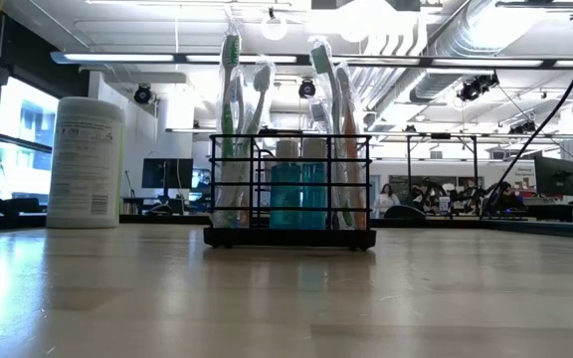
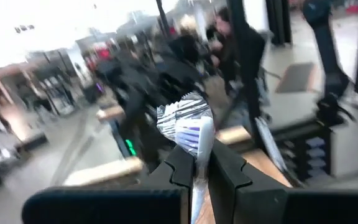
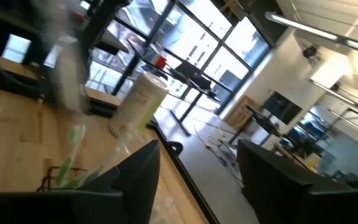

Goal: Pick & Place toothbrushing station
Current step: Put the purple toothbrush into the black mesh

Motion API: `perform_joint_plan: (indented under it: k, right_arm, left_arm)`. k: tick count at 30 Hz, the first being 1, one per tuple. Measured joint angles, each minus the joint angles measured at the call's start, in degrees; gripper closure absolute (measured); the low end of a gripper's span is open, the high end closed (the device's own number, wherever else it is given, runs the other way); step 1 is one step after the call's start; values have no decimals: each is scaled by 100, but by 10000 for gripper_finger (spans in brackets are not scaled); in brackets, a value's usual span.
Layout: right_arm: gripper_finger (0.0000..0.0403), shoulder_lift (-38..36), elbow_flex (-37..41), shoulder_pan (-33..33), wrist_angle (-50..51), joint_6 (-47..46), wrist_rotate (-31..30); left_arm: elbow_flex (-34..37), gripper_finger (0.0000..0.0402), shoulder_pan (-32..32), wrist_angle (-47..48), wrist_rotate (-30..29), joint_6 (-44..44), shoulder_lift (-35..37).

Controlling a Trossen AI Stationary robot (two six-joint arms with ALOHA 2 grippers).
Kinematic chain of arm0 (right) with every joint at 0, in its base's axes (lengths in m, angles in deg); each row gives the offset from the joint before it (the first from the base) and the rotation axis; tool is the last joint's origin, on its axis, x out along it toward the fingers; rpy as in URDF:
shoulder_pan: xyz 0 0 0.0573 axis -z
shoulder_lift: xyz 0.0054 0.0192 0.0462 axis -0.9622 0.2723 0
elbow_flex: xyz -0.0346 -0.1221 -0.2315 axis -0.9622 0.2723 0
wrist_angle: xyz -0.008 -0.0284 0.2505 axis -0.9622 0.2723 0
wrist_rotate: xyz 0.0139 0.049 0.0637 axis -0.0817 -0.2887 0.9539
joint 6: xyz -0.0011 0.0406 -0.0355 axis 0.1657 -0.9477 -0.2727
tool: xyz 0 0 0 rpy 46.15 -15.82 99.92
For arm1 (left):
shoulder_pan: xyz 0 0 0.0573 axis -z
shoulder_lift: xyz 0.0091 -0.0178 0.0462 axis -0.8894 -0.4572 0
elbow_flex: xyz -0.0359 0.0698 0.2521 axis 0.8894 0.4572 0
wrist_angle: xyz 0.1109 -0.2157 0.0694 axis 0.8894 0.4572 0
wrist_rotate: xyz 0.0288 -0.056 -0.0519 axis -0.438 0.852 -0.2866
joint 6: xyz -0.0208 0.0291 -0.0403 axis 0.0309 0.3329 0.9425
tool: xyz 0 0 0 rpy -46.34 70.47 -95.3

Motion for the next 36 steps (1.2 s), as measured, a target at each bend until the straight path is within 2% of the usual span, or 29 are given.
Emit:
perform_joint_plan:
  k: [4, 7, 9, 13, 17, 22, 24, 30, 36]
  right_arm:
    - [216, 2, 0, -87, 49, -4, -184]
    - [231, 2, 0, -85, 44, -31, -207]
    - [241, 2, 0, -71, 48, -122, -199]
    - [257, 2, 0, -25, 47, -276, -15]
    - [268, 2, 0, -13, 50, -293, 165]
    - [271, 2, 0, 14, 222, -278, 212]
    - [271, 2, 0, 26, 352, -337, 210]
    - [271, 7, 0, 26, 568, -491, 211]
    - [271, 7, 0, 26, 682, -629, 212]
  left_arm:
    - [0, 385, 581, 631, -504, 593, 32]
    - [81, 385, 884, 742, -1012, 899, -40]
    - [175, 385, 915, 772, -1288, 985, -107]
    - [347, 385, 773, 828, -1371, 1005, -105]
    - [491, 385, 333, 1110, -1180, 1348, -60]
    - [548, 385, -385, 1097, -111, 1740, 5]
    - [557, 385, -558, 1115, 110, 1741, -3]
    - [567, 385, -918, 1272, 256, 2037, 2]
    - [1084, 385, -1089, 822, 276, 2218, -5]
